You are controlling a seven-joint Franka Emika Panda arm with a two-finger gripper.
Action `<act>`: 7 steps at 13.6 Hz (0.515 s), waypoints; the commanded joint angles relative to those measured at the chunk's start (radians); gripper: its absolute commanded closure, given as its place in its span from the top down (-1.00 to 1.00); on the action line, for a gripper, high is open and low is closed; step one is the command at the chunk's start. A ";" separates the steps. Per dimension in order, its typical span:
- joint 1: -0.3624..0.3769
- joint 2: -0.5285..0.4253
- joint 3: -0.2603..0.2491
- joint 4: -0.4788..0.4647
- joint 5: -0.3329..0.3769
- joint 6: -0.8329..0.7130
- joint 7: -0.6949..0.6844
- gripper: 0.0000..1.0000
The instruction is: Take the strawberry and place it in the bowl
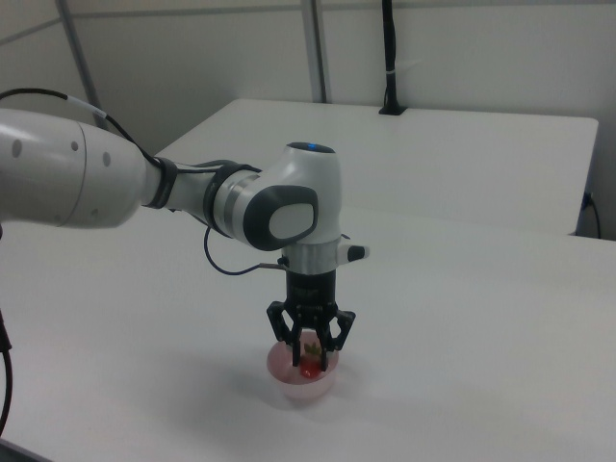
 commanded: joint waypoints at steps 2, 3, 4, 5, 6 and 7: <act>0.014 -0.062 0.004 0.003 -0.005 -0.005 0.075 1.00; 0.018 -0.108 0.023 0.016 -0.004 -0.040 0.116 1.00; 0.021 -0.141 0.040 0.044 -0.004 -0.092 0.155 1.00; 0.032 -0.173 0.041 0.071 0.001 -0.158 0.204 1.00; 0.055 -0.208 0.041 0.096 0.010 -0.208 0.260 1.00; 0.084 -0.266 0.041 0.110 0.025 -0.250 0.363 1.00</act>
